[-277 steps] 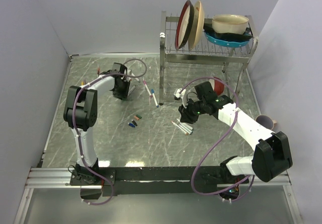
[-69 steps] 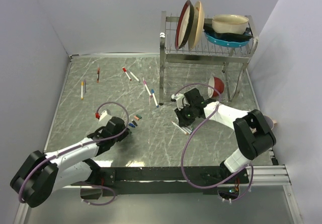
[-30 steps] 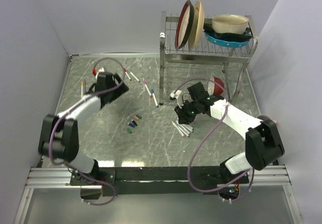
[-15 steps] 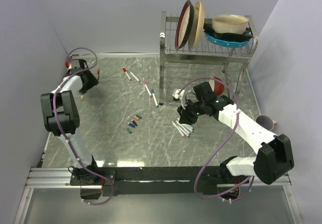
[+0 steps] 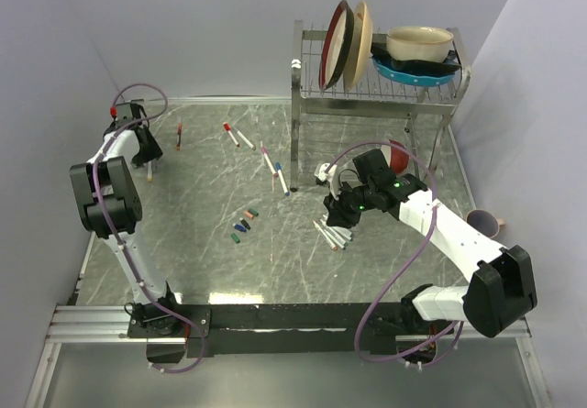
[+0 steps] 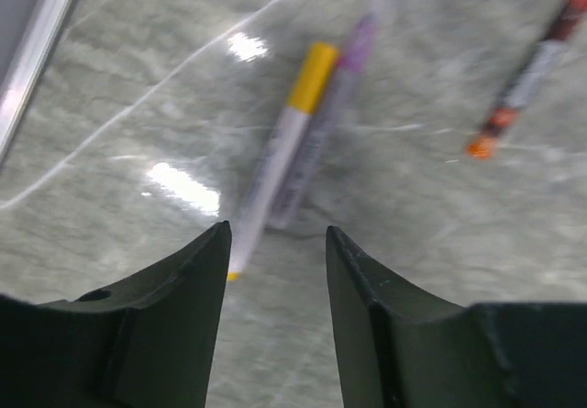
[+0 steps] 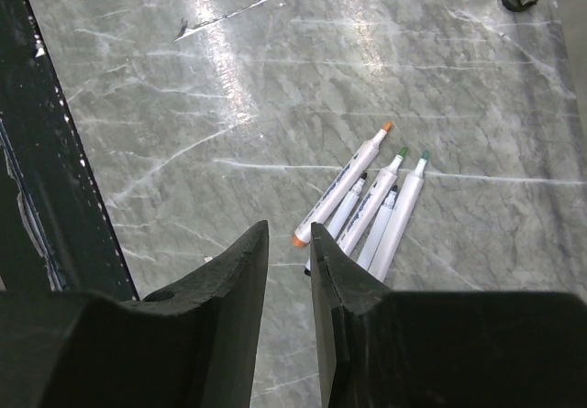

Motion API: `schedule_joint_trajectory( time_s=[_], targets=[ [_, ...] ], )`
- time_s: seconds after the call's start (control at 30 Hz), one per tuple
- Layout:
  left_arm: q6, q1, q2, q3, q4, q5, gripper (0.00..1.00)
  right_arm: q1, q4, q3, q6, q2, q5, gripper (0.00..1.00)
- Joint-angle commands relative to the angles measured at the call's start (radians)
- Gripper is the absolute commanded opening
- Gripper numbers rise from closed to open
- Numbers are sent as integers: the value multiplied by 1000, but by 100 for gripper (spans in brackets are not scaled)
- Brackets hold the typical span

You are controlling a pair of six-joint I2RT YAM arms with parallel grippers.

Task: Open the pen caps

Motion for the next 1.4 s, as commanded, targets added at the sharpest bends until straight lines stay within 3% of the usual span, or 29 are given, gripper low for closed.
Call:
schedule_joint_trajectory(
  time_s=[0.0,0.67,0.97,1.13,1.37],
  targets=[
    [86,36,3,24,-31,13,50,-3,-2,43,-14,-4,-18,33],
    [181,59,84,40,-94,93,38,0,-4,48,-17,33,-8,33],
    [157,62,96,8,-113,38,18,2,-7,51,-20,27,-13,33],
    [125,77,31,-37,-94,39,1,2,-10,49,-18,19,-18,33],
    [48,89,-236,-120,-2,137,1,0,-14,46,-32,-4,-39,33]
  ],
)
